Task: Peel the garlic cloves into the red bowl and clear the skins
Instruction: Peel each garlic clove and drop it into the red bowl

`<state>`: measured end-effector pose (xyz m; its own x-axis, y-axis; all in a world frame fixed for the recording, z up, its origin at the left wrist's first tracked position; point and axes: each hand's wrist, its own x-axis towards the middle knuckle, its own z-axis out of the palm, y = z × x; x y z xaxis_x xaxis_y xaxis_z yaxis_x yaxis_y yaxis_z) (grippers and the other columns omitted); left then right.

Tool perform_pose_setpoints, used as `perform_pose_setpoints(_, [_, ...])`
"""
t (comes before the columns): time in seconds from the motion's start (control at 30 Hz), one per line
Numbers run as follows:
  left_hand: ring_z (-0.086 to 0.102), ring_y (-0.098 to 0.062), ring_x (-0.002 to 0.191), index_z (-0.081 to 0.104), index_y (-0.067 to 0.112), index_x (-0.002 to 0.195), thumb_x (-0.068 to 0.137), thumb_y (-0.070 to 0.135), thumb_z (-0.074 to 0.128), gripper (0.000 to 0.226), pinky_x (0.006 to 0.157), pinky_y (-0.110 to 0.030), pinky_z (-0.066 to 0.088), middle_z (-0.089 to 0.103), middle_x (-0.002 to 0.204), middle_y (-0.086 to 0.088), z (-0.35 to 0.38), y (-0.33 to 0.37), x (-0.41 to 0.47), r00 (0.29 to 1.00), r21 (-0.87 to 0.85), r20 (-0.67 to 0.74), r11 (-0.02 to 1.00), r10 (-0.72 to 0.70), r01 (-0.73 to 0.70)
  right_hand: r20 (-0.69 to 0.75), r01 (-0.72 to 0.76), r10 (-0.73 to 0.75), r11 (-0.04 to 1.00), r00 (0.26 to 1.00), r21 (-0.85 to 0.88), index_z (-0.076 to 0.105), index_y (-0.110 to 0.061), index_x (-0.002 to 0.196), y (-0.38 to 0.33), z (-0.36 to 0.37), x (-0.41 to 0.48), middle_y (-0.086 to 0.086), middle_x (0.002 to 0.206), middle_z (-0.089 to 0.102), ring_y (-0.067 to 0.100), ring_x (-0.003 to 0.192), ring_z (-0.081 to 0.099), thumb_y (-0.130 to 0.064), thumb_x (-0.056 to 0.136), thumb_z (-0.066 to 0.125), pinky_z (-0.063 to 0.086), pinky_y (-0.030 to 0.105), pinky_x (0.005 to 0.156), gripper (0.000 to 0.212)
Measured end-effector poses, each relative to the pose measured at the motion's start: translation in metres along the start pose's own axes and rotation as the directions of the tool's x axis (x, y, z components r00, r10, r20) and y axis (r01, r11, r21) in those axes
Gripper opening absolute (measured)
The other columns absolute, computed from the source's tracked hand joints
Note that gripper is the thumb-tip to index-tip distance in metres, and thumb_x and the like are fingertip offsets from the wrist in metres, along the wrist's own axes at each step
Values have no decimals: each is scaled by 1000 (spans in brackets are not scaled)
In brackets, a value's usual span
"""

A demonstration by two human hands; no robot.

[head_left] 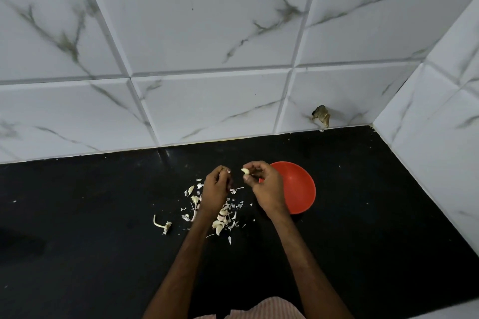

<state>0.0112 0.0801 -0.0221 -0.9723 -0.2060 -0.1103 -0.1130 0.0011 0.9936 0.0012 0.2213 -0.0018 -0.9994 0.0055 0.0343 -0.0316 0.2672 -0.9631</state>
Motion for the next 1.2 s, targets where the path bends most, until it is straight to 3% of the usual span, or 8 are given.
perform_pose_setpoints(0.2, [49,-15,61,60,14,79,103,13,43,30,60,-32,38,57,67,-1,-12,-38,0,991,247,-70,960,-116,130,-127,-216,198,966,972,-142,74,-14,98,40,-47,9,-7,88,70,12,87,68,3,82,77,56,27,79,23])
perform_pose_setpoints(0.33, [58,-16,67,61,25,79,104,35,47,30,64,-31,42,64,72,7,-29,-57,-1,988,585,-55,797,-146,150,-146,-336,304,876,941,-346,74,-3,103,74,-73,11,9,103,73,21,98,67,1,84,75,52,35,96,20])
perform_pose_setpoints(0.5, [65,-15,74,66,24,82,103,51,44,41,75,-35,53,67,76,8,-51,-70,-10,991,781,-55,613,-123,119,-82,-337,346,789,935,-514,69,-4,112,86,-69,15,10,111,70,24,108,65,-8,91,72,44,26,89,22])
perform_pose_setpoints(0.63, [63,-9,92,65,28,98,97,40,63,13,78,-36,54,65,98,14,-70,-81,-20,999,783,-15,621,-30,30,-114,-143,94,805,989,-575,68,-5,115,69,-42,5,9,114,67,22,104,64,-7,97,63,47,29,86,20])
perform_pose_setpoints(0.73, [47,-13,119,60,29,129,93,34,69,38,90,-41,53,51,126,7,-73,-91,-30,983,827,149,558,-104,-66,118,112,-58,844,991,-524,69,-10,114,57,2,-15,3,112,65,16,103,60,-11,99,60,44,23,87,17])
perform_pose_setpoints(0.93, [51,-17,117,63,22,126,96,27,65,30,89,-37,52,58,121,2,-73,-99,-34,985,838,147,540,-90,-76,541,326,100,703,835,-632,52,-15,142,85,62,-42,4,149,41,22,138,38,-6,97,61,38,34,115,47])
perform_pose_setpoints(1.07, [55,-17,113,63,18,117,100,28,59,20,83,-38,53,59,119,2,-76,-101,-39,986,855,146,512,-78,-86,484,316,59,687,873,-654,56,-14,137,102,64,-49,2,144,43,19,135,39,-8,96,62,39,29,111,42])
perform_pose_setpoints(1.2, [55,-20,115,56,15,135,105,27,48,32,89,-40,53,51,128,-3,-79,-99,-38,993,840,98,540,-69,-46,363,142,104,794,926,-591,62,-10,130,101,62,-48,3,129,56,17,121,52,-17,94,68,42,26,102,37])
